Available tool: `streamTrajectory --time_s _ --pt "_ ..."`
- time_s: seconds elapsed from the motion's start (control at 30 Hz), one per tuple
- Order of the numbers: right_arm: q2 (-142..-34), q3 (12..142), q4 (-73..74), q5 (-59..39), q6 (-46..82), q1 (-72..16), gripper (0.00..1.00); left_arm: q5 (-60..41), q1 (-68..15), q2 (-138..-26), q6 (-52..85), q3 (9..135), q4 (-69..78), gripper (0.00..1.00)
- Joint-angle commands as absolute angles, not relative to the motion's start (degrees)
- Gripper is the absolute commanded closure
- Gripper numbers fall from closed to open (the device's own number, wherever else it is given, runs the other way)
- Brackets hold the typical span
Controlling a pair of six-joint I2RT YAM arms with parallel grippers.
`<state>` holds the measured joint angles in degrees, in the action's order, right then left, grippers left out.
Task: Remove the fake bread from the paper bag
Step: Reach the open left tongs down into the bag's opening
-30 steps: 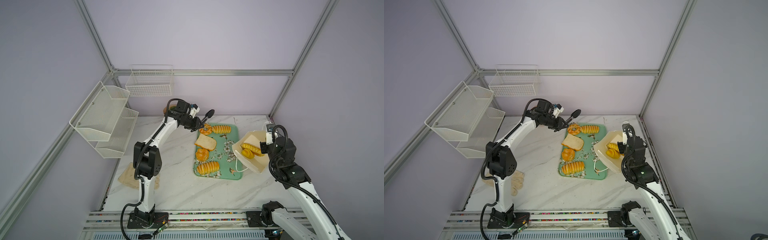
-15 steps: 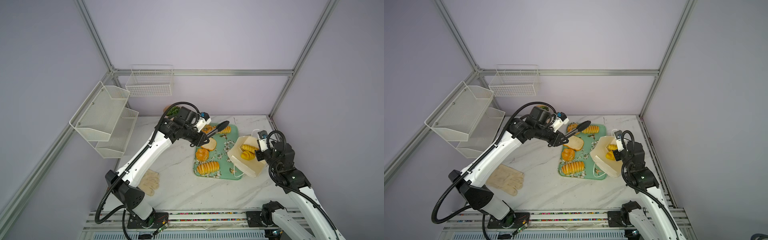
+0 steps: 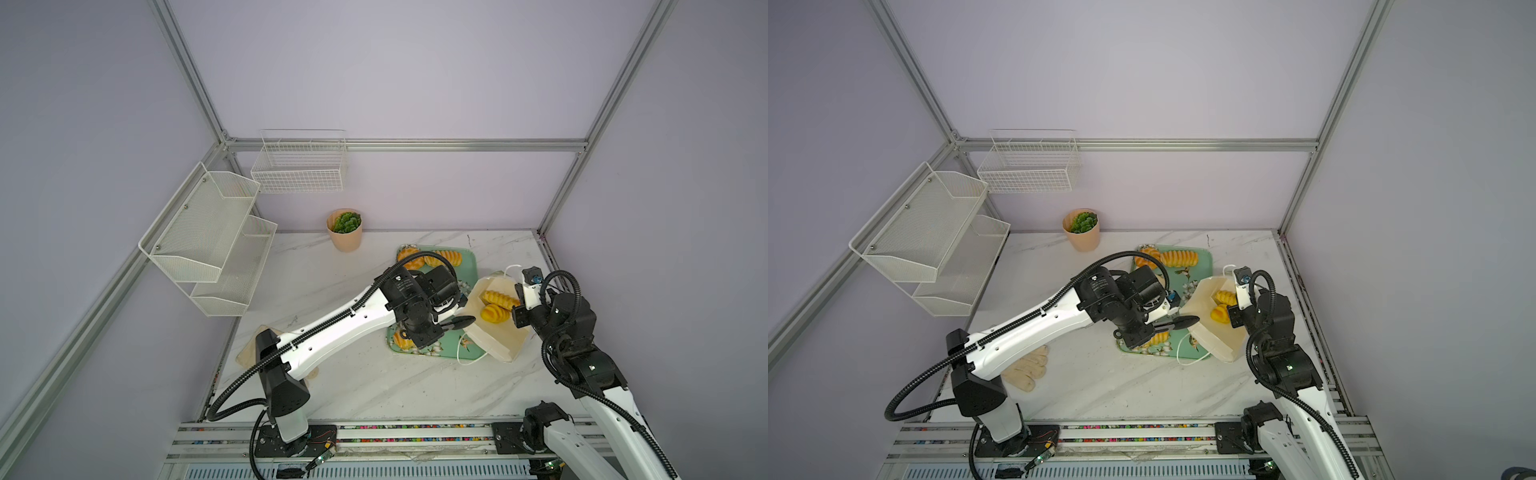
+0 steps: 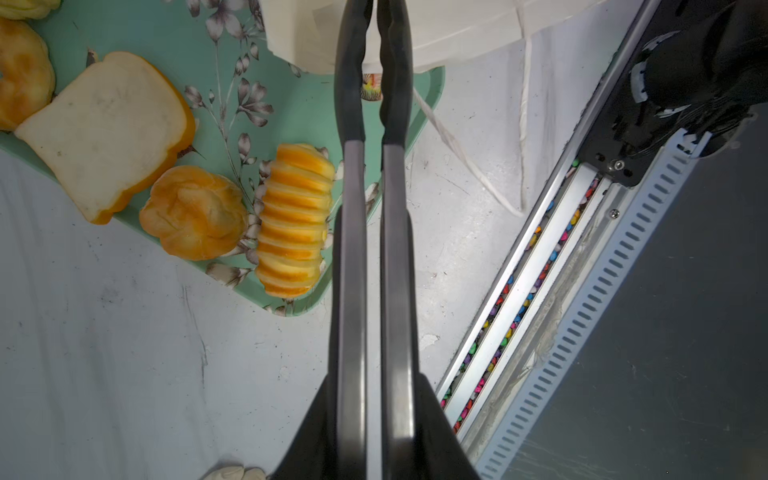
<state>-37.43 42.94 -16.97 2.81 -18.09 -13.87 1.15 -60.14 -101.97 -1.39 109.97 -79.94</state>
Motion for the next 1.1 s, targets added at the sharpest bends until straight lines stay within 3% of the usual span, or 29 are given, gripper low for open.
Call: streamTrajectory --time_s 0.0,0.6,1.07 --pt "-36.8 43.1 -16.0 3.2 -16.1 -13.8 1.00 5.2 -61.5 -103.0 -4.1 118.5 -81.7 0.79" --pt "-35.2 42.5 -14.4 1.3 -14.7 -13.8 1.00 7.0 -62.7 -121.1 3.3 139.9 -81.8 0.79" --pt "-33.3 41.5 -14.0 0.6 -15.1 -13.8 1.00 0.1 -59.0 -125.6 11.4 136.1 -73.7 0.71"
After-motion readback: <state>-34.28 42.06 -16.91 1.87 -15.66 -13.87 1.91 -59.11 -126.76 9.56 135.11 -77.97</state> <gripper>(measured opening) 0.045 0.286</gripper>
